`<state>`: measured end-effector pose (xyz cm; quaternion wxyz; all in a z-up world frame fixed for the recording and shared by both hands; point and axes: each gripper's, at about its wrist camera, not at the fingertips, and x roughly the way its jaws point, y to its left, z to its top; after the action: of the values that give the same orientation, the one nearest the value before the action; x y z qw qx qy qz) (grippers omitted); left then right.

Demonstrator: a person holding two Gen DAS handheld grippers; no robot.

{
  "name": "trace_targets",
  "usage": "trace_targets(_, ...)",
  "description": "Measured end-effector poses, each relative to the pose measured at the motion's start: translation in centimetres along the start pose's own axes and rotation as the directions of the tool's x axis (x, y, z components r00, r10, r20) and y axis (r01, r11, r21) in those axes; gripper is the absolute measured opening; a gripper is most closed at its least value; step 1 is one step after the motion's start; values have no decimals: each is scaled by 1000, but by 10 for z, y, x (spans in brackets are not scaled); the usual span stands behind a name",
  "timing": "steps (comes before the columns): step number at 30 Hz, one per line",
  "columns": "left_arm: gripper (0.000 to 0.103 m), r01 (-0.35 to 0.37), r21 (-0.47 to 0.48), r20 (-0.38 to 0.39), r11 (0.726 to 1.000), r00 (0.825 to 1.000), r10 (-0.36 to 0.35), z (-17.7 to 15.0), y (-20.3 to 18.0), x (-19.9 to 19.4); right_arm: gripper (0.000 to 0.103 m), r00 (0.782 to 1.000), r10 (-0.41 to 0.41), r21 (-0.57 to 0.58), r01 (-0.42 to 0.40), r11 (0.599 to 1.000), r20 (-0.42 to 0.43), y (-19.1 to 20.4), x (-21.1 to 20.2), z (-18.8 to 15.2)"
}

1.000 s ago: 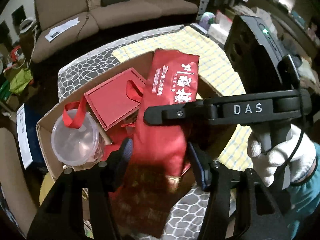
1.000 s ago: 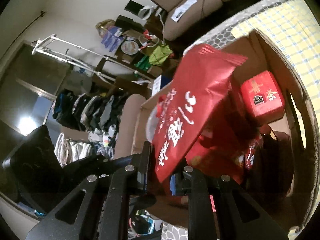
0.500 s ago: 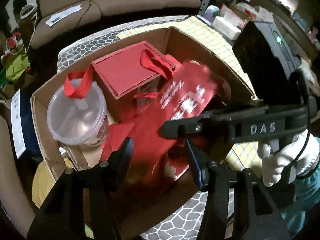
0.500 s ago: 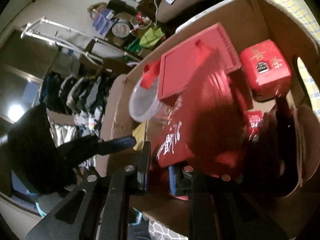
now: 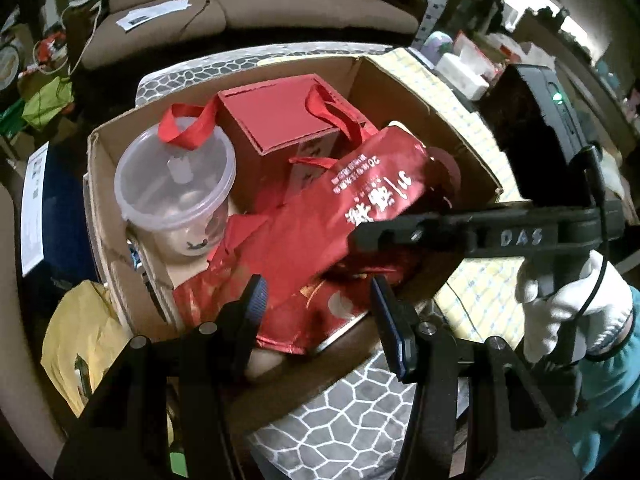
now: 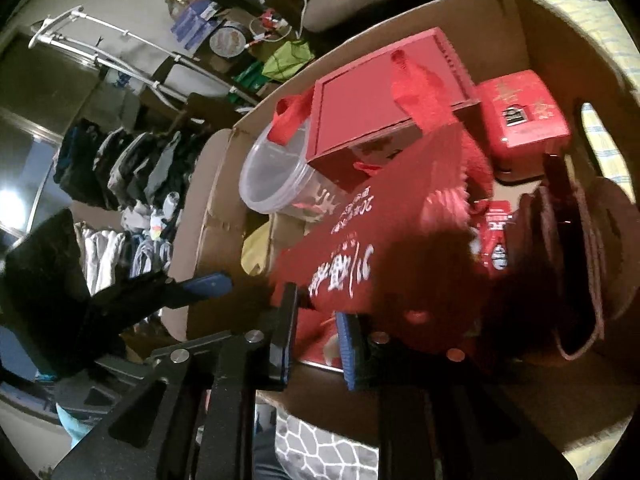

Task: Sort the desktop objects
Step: 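Lower the red tea packet into the box and open the left tool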

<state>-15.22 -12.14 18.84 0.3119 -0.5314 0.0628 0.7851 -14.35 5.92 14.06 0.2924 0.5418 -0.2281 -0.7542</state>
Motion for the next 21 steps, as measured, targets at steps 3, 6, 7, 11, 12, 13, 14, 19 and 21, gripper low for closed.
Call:
trace_targets(3,49,3,-21,8,1000,1000,-2,-8,0,-2,20,1000,-7,1,7,1000,19,-2,-13,-2)
trace_targets(6,49,6,-47,18,999,1000,-5,-13,1,-4,23,999,-15,6,14,1000,37,-2,-22,-2)
trace_targets(7,49,6,-57,23,998,1000,-5,-15,1,-6,26,999,-22,7,22,1000,47,-3,-28,-3)
trace_targets(11,50,2,-87,41,996,999,1,-20,-1,-12,28,996,-42,11,41,999,75,-5,-43,-4)
trace_targets(12,50,-4,-93,45,996,999,8,-20,-2,-13,31,996,-47,11,47,999,80,-5,-46,-5)
trace_targets(13,51,-11,-99,49,995,999,15,-21,-4,-14,36,994,-61,6,61,998,86,-5,-49,-6)
trace_targets(14,51,-16,-106,53,994,998,22,-22,-5,-14,40,993,-72,-1,72,997,89,-5,-51,-7)
trace_targets(19,55,-37,-142,69,989,997,47,-29,-10,-16,59,985,-135,-49,140,989,103,4,-57,-15)
trace_targets(21,59,-44,-150,74,988,996,56,-32,-12,-17,64,983,-150,-62,157,986,108,6,-57,-17)
